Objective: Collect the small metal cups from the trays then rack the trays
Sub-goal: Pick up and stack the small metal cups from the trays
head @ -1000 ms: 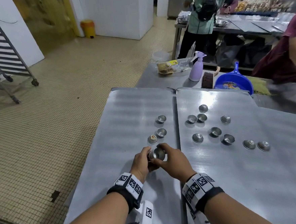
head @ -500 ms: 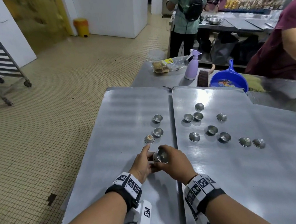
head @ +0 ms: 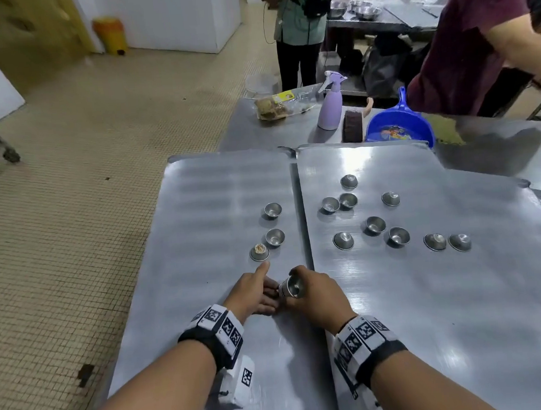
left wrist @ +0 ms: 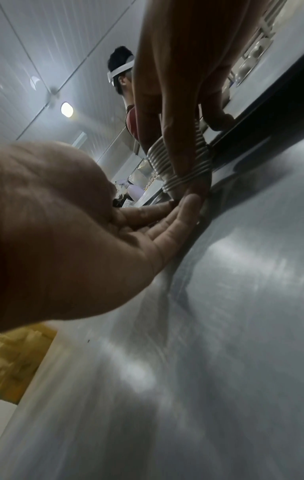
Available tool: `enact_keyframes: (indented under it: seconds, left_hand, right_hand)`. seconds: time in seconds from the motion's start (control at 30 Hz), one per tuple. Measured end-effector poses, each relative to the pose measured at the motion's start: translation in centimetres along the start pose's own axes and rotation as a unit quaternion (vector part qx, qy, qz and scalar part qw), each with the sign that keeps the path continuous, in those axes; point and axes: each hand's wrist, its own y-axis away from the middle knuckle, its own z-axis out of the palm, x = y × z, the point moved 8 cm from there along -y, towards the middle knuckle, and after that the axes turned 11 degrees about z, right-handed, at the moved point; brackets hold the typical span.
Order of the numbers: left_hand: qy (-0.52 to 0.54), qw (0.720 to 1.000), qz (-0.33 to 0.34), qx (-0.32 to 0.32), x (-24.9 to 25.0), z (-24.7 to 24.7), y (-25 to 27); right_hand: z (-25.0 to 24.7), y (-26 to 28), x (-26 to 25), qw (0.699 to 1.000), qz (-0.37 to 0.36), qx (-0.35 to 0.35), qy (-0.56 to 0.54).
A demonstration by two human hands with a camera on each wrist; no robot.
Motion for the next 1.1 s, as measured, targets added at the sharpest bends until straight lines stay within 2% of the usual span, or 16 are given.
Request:
enact_keyframes:
  seconds: [0.23,0.4,0.53,0.6,0.67,0.77,0.9,1.1]
  left_hand:
    - [-0.068,0.997,0.020,0.005,-0.2,-1.1,-0.7]
    - [-0.054,0.998,0.023,0.015,0.2,-2.3,-1.2]
    - [-0.069,0.993,0.083,0.043,1.2,-4.2,-2.3]
    - [-0.149,0.977,0.136,0.064,2.5,-5.1,-2.8]
    - [-0.252,0.948,0.179,0.078,4.3,-5.5,-3.3]
    - [-0.371,0.901,0.221,0.040,6.1,-4.4,-4.3]
    - [-0.432,0.875,0.220,-0.016,5.9,-3.2,-5.8]
    - [-0.472,0.848,0.240,0.012,5.4,-3.6,-5.3]
  right_hand:
    - [0.7,-0.3,-1.2,1.000,-0.019,-0.003,-0.023]
    - [1.4,-0.5,-1.5,0.999,-0.032,-0.020,-0.012]
    - [-0.2,-0.4,-0.8,0.999,-0.019,-0.007,-0.036]
    - [-1.6,-1.0,-0.1,0.998,0.000,0.018,-0.062]
    - [-3.1,-2.5,0.3,0.997,0.013,0.043,-0.062]
    - [-4.5,-5.3,-0.5,0.999,-0.001,0.051,-0.014]
    - [-4.2,-8.7,-2.1,0.998,-0.033,0.018,0.045]
    - [-1.0,-11.6,-2.8,0.988,-0.053,-0.051,0.136]
